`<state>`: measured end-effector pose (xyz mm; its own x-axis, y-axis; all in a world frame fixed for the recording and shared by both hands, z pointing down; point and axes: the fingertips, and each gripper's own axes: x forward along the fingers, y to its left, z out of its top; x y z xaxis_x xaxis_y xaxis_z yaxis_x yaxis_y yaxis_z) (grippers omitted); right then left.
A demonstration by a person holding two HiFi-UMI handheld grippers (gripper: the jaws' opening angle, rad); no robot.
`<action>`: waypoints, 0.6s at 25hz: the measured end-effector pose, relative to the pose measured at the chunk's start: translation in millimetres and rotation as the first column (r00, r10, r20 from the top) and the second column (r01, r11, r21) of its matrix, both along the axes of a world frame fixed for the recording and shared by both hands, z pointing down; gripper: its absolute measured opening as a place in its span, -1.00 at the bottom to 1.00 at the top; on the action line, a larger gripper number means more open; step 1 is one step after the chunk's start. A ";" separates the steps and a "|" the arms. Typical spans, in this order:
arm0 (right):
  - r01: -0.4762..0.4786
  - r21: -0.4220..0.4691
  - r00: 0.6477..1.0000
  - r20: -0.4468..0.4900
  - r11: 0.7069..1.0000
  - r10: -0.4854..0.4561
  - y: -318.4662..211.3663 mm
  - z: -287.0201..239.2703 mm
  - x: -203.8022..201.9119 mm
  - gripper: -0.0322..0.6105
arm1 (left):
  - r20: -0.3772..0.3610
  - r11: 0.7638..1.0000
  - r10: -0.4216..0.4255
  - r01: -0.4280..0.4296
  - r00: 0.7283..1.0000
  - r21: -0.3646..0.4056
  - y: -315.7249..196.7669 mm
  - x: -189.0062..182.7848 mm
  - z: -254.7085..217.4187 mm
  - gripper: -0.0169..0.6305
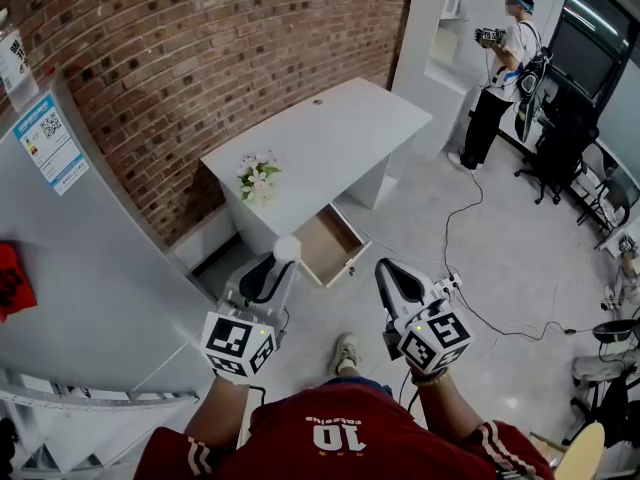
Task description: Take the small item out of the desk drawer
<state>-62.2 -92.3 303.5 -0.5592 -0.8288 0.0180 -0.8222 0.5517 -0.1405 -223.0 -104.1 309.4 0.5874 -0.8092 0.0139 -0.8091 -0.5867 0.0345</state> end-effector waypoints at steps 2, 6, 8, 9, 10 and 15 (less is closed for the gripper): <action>0.005 0.000 1.000 -0.005 1.000 -0.005 2.8 0.5 -0.4 -0.90 | 0.002 1.000 0.004 -0.004 1.000 0.008 2.9 2.5 -2.0 -0.56; 0.016 0.004 1.000 -0.007 1.000 -0.016 6.7 -0.1 -3.6 -0.90 | 0.001 1.000 0.010 -0.010 1.000 0.011 8.5 5.8 -3.8 -0.55; 0.025 0.011 1.000 -0.006 1.000 -0.025 9.4 -2.9 -4.7 -0.90 | 0.005 1.000 0.004 -0.004 1.000 0.010 12.0 6.5 -4.3 -0.55; 0.029 0.015 1.000 -0.005 0.999 -0.029 10.8 -4.7 -4.6 -0.90 | 0.008 1.000 0.001 -0.001 1.000 0.011 13.8 7.1 -5.0 -0.55; 0.032 0.019 0.999 -0.004 0.999 -0.032 12.0 -6.4 -4.1 -0.90 | 0.010 1.000 -0.001 0.001 1.000 0.013 15.4 7.8 -6.1 -0.55; 0.044 0.026 0.999 0.001 0.999 -0.044 18.0 -8.8 -7.0 -0.90 | 0.017 1.000 -0.009 0.008 1.000 0.020 21.6 5.4 -9.4 -0.55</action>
